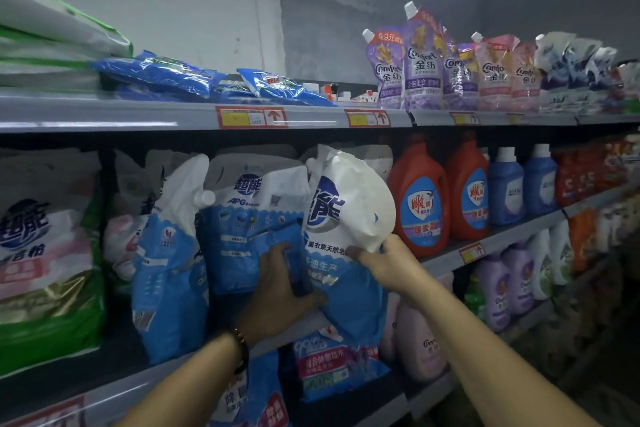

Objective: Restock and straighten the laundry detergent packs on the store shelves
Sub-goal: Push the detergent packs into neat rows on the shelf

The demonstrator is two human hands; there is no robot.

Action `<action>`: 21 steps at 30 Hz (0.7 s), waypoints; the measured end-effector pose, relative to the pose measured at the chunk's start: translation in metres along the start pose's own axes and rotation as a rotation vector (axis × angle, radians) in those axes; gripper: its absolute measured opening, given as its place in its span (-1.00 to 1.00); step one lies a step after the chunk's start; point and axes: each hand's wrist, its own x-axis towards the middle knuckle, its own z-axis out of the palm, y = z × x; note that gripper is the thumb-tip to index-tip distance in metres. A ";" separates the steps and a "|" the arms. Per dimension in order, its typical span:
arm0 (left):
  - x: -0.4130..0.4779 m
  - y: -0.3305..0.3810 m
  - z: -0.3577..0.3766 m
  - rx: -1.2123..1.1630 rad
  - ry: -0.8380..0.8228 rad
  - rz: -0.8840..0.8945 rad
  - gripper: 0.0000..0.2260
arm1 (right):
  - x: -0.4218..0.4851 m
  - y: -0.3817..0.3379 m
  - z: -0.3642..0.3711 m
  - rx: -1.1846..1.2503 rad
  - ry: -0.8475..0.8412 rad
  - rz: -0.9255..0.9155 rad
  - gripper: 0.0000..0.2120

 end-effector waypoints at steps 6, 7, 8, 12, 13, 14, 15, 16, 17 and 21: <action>0.038 0.002 -0.001 -0.253 -0.180 -0.015 0.14 | 0.042 -0.012 -0.048 -0.179 -0.382 0.040 -0.81; 0.044 0.000 0.001 -0.273 -0.193 -0.003 0.10 | 0.052 -0.011 -0.055 -0.217 -0.420 0.055 -0.81; 0.050 -0.004 0.003 -0.283 -0.204 0.000 0.06 | 0.062 -0.011 -0.060 -0.248 -0.434 0.073 -0.77; 0.067 -0.019 0.021 -0.257 -0.122 -0.055 -0.18 | 0.101 -0.004 -0.062 -0.442 -0.297 0.085 -0.32; 0.069 -0.025 0.028 -0.246 -0.072 -0.069 -0.24 | 0.107 0.002 -0.062 -0.449 -0.185 0.095 -0.14; 0.072 -0.030 0.034 -0.228 -0.013 -0.085 -0.23 | 0.112 0.011 -0.061 -0.471 -0.059 0.110 0.02; 0.075 -0.035 0.040 -0.217 0.041 -0.087 -0.19 | 0.112 0.017 -0.060 -0.505 0.024 0.106 0.07; 0.078 -0.039 0.046 -0.209 0.075 -0.096 -0.15 | 0.112 0.026 -0.057 -0.516 0.068 0.107 0.01; 0.079 -0.040 0.052 -0.200 0.105 -0.104 -0.14 | 0.110 0.035 -0.052 -0.501 0.093 0.122 -0.11; 0.080 -0.028 0.071 -0.091 0.229 -0.135 -0.18 | 0.077 0.065 -0.006 -0.310 0.290 0.073 -0.31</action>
